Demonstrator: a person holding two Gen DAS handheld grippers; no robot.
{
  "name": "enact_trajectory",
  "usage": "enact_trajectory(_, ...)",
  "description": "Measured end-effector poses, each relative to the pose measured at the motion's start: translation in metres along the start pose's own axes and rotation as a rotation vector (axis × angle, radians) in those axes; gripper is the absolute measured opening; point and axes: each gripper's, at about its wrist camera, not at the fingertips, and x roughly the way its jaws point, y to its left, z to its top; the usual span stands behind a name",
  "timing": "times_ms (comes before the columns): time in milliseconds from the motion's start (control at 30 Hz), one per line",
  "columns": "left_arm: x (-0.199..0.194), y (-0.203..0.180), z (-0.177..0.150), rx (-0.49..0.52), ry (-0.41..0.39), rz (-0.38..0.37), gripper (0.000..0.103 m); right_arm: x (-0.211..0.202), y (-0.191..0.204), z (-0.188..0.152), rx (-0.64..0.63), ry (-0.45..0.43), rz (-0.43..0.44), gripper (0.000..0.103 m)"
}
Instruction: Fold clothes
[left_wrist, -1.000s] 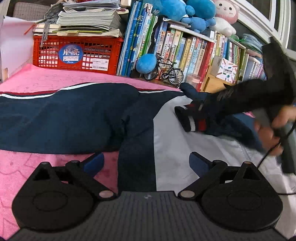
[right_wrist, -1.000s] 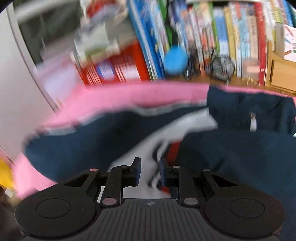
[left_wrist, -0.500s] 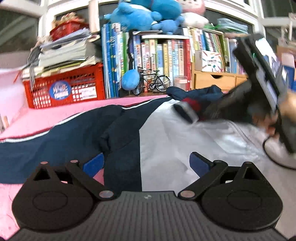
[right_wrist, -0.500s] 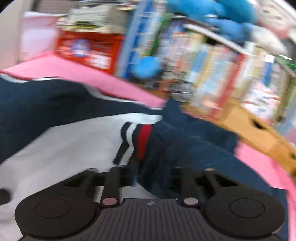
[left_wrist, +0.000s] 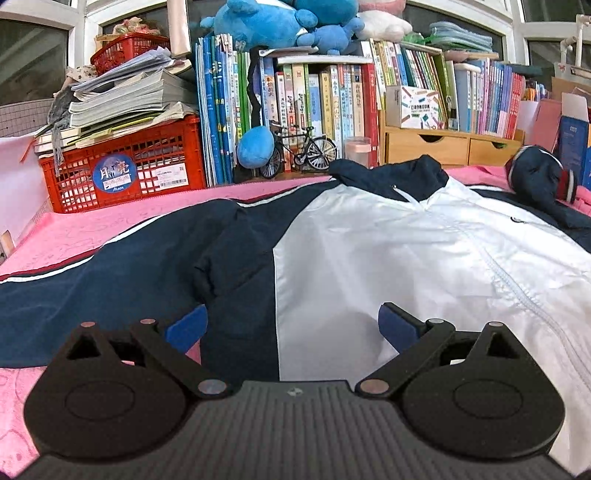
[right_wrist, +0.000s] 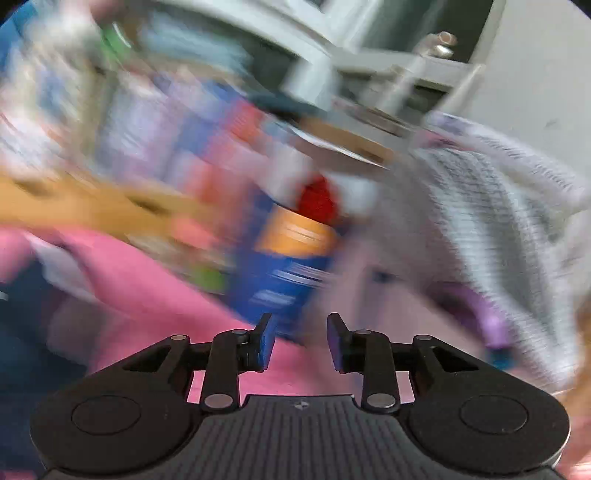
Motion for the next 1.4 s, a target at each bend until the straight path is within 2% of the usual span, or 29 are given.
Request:
enact_trajectory(33, 0.001, -0.001, 0.0, 0.002, 0.007, 0.005, 0.1, -0.011, 0.011, -0.004, -0.007, -0.018, 0.119, 0.034)
enact_trajectory(100, 0.003, -0.002, 0.001, 0.005, 0.022, 0.017, 0.1, -0.02, 0.053, -0.013, -0.072, -0.022, 0.346, 0.046)
enact_trajectory(133, 0.004, -0.003, 0.001, 0.004, 0.027, 0.026, 0.1, -0.015, 0.075, -0.017, -0.083, -0.012, 0.389, 0.058)
enact_trajectory(167, 0.005, -0.003, 0.001, 0.003, 0.03, 0.033, 0.1, -0.009, 0.096, -0.02, -0.086, 0.001, 0.428, 0.066)
enact_trajectory(233, 0.005, -0.003, 0.0, -0.001, 0.034, 0.044, 0.1, 0.017, 0.129, -0.026, -0.017, 0.057, 0.482, 0.066)
enact_trajectory(300, 0.006, -0.002, 0.0, -0.004, 0.041, 0.054, 0.101, 0.049, 0.146, -0.031, 0.116, 0.141, 0.609, 0.064)
enact_trajectory(333, 0.006, -0.003, 0.0, -0.003, 0.047, 0.058, 0.101, 0.065, 0.149, -0.031, 0.141, 0.194, 0.616, 0.061)
enact_trajectory(367, 0.007, -0.003, 0.0, -0.002, 0.053, 0.061, 0.101, 0.078, 0.15, -0.031, 0.155, 0.237, 0.603, 0.05)
enact_trajectory(433, 0.008, -0.003, 0.001, 0.0, 0.062, 0.063, 0.101, 0.09, 0.133, -0.034, 0.089, 0.229, 0.411, 0.05)
enact_trajectory(500, 0.009, -0.003, 0.001, 0.002, 0.065, 0.06, 0.101, 0.094, 0.099, -0.033, 0.051, 0.206, 0.165, 0.053)
enact_trajectory(567, 0.01, -0.003, 0.001, 0.004, 0.068, 0.058, 0.101, 0.082, 0.053, -0.035, 0.107, 0.17, 0.055, 0.059)
enact_trajectory(600, 0.01, -0.003, 0.001, 0.004, 0.07, 0.057, 0.101, 0.076, 0.034, -0.037, 0.172, 0.163, 0.076, 0.063)
enact_trajectory(633, 0.011, -0.003, 0.001, 0.005, 0.073, 0.056, 0.101, 0.07, 0.014, -0.039, 0.238, 0.157, 0.098, 0.073)
enact_trajectory(700, 0.012, -0.004, 0.001, 0.004, 0.081, 0.056, 0.101, 0.06, -0.023, -0.044, 0.361, 0.142, 0.138, 0.074)
enact_trajectory(833, 0.013, -0.005, 0.002, -0.002, 0.089, 0.062, 0.102, 0.063, -0.04, -0.053, 0.463, 0.099, 0.185, 0.074)
enact_trajectory(933, 0.013, -0.005, 0.002, -0.002, 0.092, 0.068, 0.103, 0.07, -0.016, -0.053, 0.37, 0.095, 0.321, 0.073)
enact_trajectory(1000, 0.013, -0.006, 0.002, -0.002, 0.093, 0.071, 0.103, 0.083, 0.005, -0.051, 0.285, 0.128, 0.323, 0.072)
enact_trajectory(1033, 0.013, -0.006, 0.002, -0.001, 0.093, 0.073, 0.103, 0.09, 0.013, -0.051, 0.25, 0.143, 0.315, 0.072)
enact_trajectory(1133, 0.013, -0.006, 0.002, 0.001, 0.092, 0.074, 0.103, 0.109, 0.003, -0.048, 0.248, 0.176, 0.171, 0.074)
enact_trajectory(1167, 0.013, -0.005, 0.002, 0.001, 0.093, 0.073, 0.103, 0.115, 0.0, -0.048, 0.246, 0.187, 0.123, 0.079)
enact_trajectory(1267, 0.014, -0.003, 0.003, -0.001, 0.095, 0.067, 0.103, 0.131, -0.011, -0.045, 0.245, 0.21, -0.002, 0.08)
enact_trajectory(1300, 0.014, -0.003, 0.003, -0.003, 0.096, 0.064, 0.103, 0.122, -0.02, -0.044, 0.263, 0.169, 0.061, 0.08)
enact_trajectory(1333, 0.015, -0.002, 0.003, -0.005, 0.097, 0.062, 0.103, 0.114, -0.034, -0.045, 0.321, 0.127, 0.165, 0.082)
enact_trajectory(1400, 0.015, -0.001, 0.003, -0.009, 0.099, 0.058, 0.103, 0.106, -0.067, -0.054, 0.512, 0.077, 0.329, 0.083)
